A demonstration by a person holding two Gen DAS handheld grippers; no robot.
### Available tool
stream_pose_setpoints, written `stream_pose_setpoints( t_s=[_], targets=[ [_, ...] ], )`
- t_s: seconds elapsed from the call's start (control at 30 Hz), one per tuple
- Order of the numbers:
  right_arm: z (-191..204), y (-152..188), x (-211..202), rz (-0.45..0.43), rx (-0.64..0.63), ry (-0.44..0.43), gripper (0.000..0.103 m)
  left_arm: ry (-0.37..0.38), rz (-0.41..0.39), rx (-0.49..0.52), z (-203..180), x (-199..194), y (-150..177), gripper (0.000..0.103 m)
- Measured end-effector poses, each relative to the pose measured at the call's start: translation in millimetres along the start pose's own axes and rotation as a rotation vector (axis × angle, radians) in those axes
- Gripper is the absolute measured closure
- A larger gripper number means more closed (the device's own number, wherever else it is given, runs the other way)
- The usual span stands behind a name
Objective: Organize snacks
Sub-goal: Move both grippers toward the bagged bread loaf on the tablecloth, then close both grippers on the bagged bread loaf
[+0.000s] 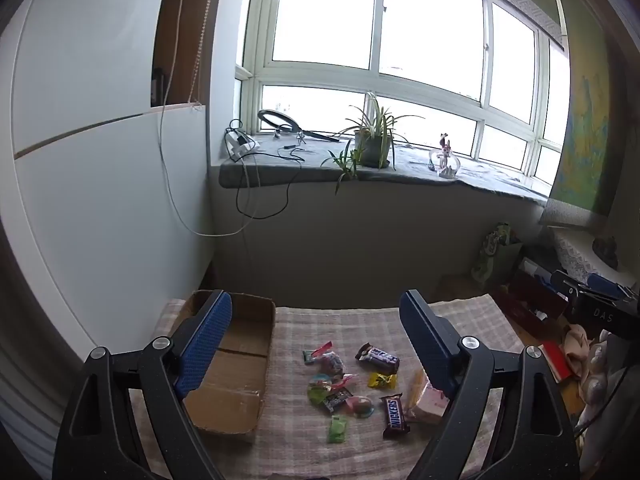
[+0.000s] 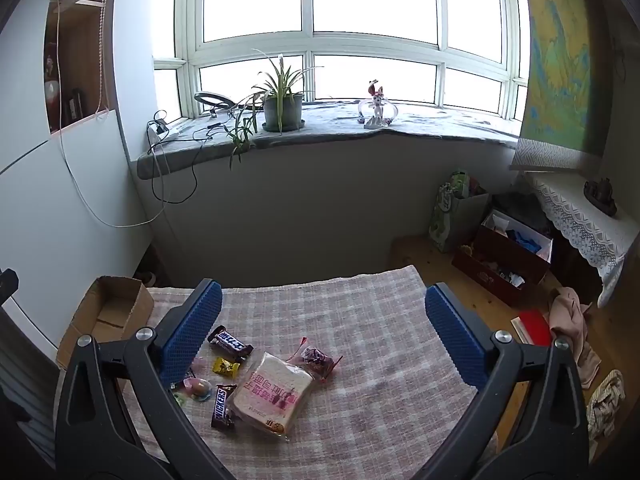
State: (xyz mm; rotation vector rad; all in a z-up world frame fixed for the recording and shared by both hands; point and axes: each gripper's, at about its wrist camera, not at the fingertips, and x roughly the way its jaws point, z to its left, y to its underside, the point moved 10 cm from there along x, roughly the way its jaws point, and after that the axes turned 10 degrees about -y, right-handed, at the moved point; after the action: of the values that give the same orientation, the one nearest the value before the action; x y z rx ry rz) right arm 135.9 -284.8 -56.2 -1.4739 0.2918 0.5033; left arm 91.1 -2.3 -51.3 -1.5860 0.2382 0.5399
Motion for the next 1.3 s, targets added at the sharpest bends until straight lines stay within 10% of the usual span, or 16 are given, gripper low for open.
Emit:
stream_pose_setpoints(
  t_s=[0.93, 1.3],
  targets=[
    [-19, 32, 28, 0.121, 0.070, -0.038, 0.000, 0.075, 0.088, 0.072, -26, 25, 20, 0.017],
    [-40, 98, 75, 0.317, 0.320, -0.246, 0.008, 0.237, 0.275, 0.117, -70, 65, 62, 0.017]
  ],
)
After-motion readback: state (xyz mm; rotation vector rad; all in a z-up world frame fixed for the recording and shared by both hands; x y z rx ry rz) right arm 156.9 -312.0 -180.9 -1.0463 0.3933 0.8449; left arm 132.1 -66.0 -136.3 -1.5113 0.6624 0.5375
